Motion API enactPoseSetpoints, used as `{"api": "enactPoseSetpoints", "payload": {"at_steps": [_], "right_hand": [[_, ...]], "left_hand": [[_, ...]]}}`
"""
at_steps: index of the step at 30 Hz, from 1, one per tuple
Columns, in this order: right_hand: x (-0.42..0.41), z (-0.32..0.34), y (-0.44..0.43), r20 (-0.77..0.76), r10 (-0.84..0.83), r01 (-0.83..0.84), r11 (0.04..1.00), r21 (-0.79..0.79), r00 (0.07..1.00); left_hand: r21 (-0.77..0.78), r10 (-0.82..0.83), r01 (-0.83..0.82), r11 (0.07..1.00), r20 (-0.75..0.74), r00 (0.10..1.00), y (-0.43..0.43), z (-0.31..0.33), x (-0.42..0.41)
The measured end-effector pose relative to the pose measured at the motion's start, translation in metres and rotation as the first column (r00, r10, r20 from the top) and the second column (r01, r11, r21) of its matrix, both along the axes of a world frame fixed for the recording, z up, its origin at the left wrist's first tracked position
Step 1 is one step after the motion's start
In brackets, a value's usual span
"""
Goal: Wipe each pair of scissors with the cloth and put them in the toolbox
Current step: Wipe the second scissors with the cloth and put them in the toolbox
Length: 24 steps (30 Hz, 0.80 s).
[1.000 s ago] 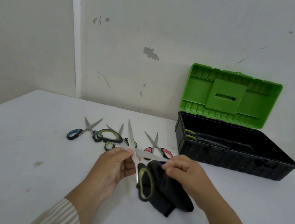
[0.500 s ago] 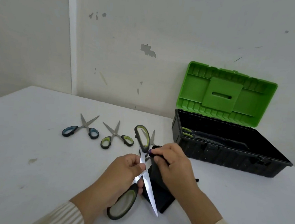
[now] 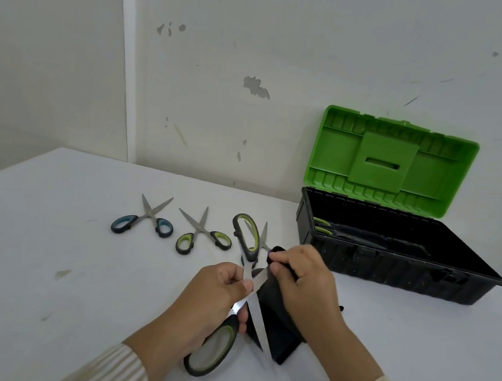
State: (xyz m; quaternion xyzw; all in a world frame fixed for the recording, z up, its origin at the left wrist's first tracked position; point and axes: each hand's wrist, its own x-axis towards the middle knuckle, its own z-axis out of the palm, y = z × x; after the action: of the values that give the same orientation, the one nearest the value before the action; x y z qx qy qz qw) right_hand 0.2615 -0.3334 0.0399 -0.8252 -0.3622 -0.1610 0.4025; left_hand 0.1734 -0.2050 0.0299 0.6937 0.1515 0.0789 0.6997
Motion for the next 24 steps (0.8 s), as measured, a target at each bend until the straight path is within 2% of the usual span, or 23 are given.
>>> {"api": "enactPoseSetpoints", "payload": {"at_steps": [3, 5, 7, 9, 10, 12, 14, 16, 20, 24], "right_hand": [[-0.015, -0.008, 0.003, 0.005, 0.098, -0.097, 0.994, -0.059, 0.995], [-0.012, -0.009, 0.003, 0.01, 0.076, -0.075, 0.995, -0.065, 0.997], [0.008, -0.002, -0.005, 0.0, -0.103, 0.103, 0.994, 0.038, 0.995], [0.02, 0.01, -0.02, -0.065, -0.274, 0.282, 0.939, 0.199, 0.959], [0.018, 0.014, -0.025, -0.102, -0.295, 0.312, 0.912, 0.265, 0.95], [0.001, 0.015, -0.024, -0.056, -0.199, 0.206, 0.928, 0.31, 0.978], [-0.018, 0.006, -0.011, 0.006, -0.008, 0.007, 0.986, 0.167, 1.0], [-0.024, -0.005, 0.001, 0.03, 0.103, -0.103, 0.995, -0.01, 0.994], [-0.011, -0.004, 0.007, 0.015, -0.001, 0.0, 0.999, 0.045, 1.0], [-0.024, -0.006, 0.008, 0.005, 0.086, -0.086, 0.995, -0.049, 0.996]], "left_hand": [[-0.041, -0.01, 0.01, 0.999, 0.01, 1.0, 0.0, 0.0, -0.001], [-0.032, -0.01, 0.01, 0.999, 0.009, 1.0, 0.002, 0.0, -0.001], [0.001, -0.021, 0.021, 1.0, -0.002, 1.0, 0.002, 0.002, -0.002], [0.006, -0.022, 0.022, 1.0, -0.002, 1.0, 0.003, 0.004, -0.002], [0.004, -0.012, 0.012, 1.0, -0.002, 1.0, 0.004, 0.005, -0.002], [0.017, 0.013, -0.013, 1.0, -0.002, 1.0, 0.006, 0.005, 0.0], [-0.011, 0.021, -0.021, 1.0, 0.009, 1.0, 0.007, 0.003, 0.0], [-0.049, 0.015, -0.014, 0.999, 0.015, 1.0, 0.006, 0.003, -0.002], [-0.003, 0.005, -0.005, 1.0, 0.006, 1.0, 0.007, 0.003, -0.004], [-0.024, 0.004, -0.004, 1.0, -0.001, 1.0, 0.007, 0.007, -0.004]]}}
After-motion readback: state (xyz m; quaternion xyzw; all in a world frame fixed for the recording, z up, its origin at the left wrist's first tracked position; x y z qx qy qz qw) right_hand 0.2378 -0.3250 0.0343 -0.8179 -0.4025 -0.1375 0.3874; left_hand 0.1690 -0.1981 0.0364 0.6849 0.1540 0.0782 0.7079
